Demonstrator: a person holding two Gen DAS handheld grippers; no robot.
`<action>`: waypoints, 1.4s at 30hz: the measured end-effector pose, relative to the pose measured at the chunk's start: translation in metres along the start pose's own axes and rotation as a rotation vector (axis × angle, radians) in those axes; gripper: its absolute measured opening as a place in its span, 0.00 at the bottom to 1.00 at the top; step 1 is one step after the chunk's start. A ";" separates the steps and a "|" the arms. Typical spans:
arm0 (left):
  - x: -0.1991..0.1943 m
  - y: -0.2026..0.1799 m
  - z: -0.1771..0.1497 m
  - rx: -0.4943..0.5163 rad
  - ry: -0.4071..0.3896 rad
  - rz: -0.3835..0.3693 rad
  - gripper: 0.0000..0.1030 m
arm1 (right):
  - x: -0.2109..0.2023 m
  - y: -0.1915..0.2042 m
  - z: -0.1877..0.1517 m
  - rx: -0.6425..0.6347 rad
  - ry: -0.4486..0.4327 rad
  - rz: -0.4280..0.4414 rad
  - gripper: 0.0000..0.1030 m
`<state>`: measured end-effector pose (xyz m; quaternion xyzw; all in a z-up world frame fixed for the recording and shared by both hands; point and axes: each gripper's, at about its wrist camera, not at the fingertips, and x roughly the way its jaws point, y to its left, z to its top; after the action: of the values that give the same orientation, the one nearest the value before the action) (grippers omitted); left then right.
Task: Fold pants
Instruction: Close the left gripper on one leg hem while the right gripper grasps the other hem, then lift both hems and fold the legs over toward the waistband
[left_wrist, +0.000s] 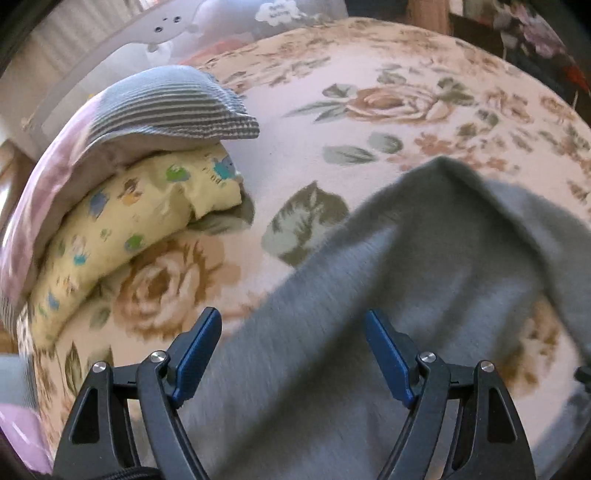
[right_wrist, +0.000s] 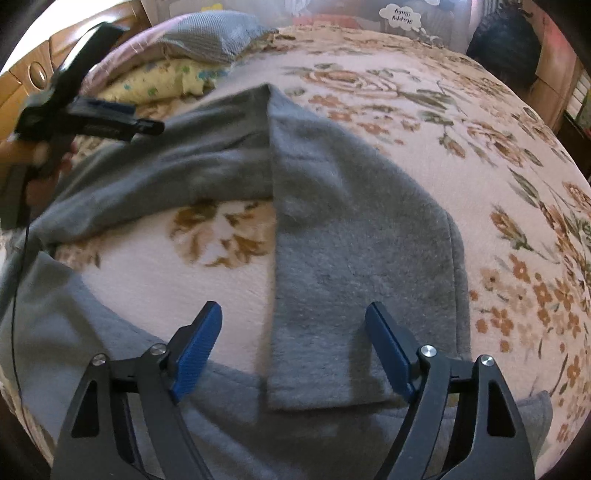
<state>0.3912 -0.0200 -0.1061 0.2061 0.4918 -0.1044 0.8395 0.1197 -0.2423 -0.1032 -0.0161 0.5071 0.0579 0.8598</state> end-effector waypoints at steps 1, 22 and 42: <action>0.010 0.000 0.004 0.014 0.019 -0.023 0.78 | 0.004 -0.003 -0.001 0.001 0.009 -0.006 0.75; -0.068 -0.020 -0.033 0.006 0.004 -0.302 0.05 | -0.067 -0.062 0.007 0.041 -0.115 -0.070 0.05; -0.198 -0.089 -0.124 0.116 -0.097 -0.311 0.05 | -0.153 -0.141 0.009 0.000 -0.225 -0.222 0.05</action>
<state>0.1626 -0.0487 -0.0097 0.1705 0.4698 -0.2712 0.8226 0.0710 -0.3942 0.0307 -0.0656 0.4028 -0.0359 0.9122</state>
